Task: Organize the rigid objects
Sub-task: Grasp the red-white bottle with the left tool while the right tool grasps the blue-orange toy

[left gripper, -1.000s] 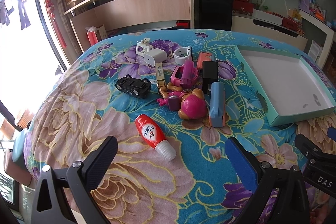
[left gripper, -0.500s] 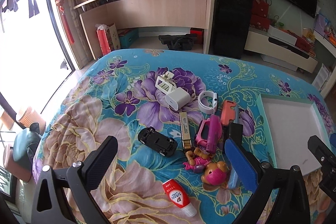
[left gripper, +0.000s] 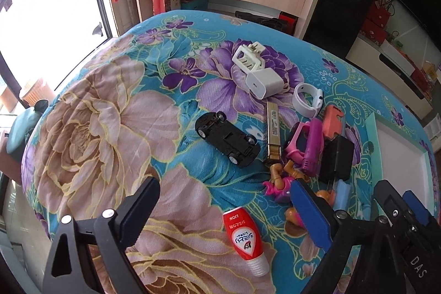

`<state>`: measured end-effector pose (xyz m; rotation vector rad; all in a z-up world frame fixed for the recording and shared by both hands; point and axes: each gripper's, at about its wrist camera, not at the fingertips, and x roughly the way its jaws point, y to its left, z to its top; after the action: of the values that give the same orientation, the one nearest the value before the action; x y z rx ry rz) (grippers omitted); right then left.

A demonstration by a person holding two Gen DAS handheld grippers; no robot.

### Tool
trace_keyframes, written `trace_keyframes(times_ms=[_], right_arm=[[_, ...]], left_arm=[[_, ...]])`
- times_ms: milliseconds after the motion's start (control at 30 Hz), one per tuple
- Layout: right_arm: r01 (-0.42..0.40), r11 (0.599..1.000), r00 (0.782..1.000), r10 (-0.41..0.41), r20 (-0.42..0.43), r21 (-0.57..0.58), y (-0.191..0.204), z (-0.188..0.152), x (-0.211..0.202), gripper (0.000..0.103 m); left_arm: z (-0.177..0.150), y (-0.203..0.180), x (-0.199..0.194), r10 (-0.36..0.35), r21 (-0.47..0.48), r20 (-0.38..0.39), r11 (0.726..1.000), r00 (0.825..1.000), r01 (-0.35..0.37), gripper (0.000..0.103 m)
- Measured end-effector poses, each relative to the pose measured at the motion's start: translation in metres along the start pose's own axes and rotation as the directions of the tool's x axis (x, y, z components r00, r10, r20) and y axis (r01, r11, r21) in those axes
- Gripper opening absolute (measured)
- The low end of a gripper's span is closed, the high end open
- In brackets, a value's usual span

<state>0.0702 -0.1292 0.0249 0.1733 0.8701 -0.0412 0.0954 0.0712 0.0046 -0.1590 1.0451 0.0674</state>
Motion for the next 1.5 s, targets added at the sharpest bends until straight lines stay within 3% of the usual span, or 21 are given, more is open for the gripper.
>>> trace_keyframes(times_ms=[100,867,1033,1133,1200,1500], right_arm=[[-0.009,1.000,1.000,0.009,-0.025,0.006,0.001,-0.010,0.009,0.081],[-0.048,0.998,0.995,0.043,-0.094,-0.046,0.020,-0.034,0.035,0.071],[-0.052,0.996,0.994,0.045,-0.096,-0.066,0.020,-0.036,0.034,0.063],[-0.016,0.996,0.994,0.006,-0.107,-0.091,0.018,-0.040,0.035,0.051],[-0.013,0.995,0.992,0.000,-0.126,-0.098,0.016,-0.044,0.038,0.044],[-0.001,0.993,0.993,-0.014,-0.120,-0.120,0.017,-0.045,0.042,0.044]], left_arm=[[-0.010,0.005,0.008,-0.007,-0.016,-0.024,1.000,1.000,0.006,0.096],[-0.018,0.011,0.017,0.022,-0.025,-0.048,0.999,0.999,-0.024,0.094],[-0.019,0.007,0.019,0.012,-0.015,-0.054,1.000,0.998,-0.012,0.094],[-0.019,0.005,0.019,0.010,-0.008,-0.056,1.000,0.998,-0.011,0.093],[-0.020,0.004,0.020,0.005,-0.002,-0.063,1.000,0.998,-0.005,0.090],[-0.028,-0.008,0.032,0.015,0.063,-0.113,0.998,0.994,-0.008,0.074]])
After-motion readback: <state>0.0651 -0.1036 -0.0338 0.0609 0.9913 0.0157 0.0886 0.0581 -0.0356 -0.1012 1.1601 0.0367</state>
